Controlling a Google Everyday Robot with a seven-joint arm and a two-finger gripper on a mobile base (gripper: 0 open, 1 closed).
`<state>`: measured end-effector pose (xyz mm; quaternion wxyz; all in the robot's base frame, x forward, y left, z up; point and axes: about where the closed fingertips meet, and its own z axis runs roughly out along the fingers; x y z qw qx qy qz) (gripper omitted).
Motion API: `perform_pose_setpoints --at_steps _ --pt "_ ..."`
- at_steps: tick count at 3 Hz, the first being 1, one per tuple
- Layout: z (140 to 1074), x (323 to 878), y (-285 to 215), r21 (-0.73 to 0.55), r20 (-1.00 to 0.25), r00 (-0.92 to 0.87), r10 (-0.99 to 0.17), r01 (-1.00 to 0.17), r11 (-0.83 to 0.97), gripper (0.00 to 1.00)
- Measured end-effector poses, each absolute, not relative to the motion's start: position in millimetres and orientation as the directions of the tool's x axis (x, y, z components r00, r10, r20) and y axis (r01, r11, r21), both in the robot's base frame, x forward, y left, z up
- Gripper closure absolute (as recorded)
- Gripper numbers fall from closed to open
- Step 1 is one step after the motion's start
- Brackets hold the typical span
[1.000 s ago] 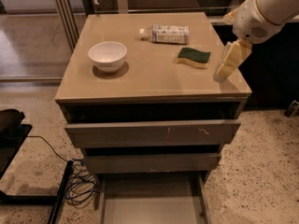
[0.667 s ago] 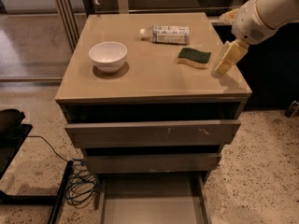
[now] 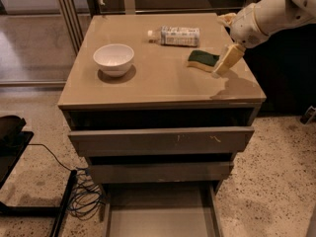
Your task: Place sponge into bottom drawer
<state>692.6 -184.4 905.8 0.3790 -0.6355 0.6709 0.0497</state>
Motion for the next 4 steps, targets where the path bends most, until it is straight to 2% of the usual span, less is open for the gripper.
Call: perform_pose_setpoints --at_steps 2,4 --pt "873 743 -179 -0.358 -0.564 0.04 -0.825 -0.912 0.201 0.0" --pt "844 769 -168 -0.262 -0.567 -0.044 -0.822 -0.937 0.231 0.0"
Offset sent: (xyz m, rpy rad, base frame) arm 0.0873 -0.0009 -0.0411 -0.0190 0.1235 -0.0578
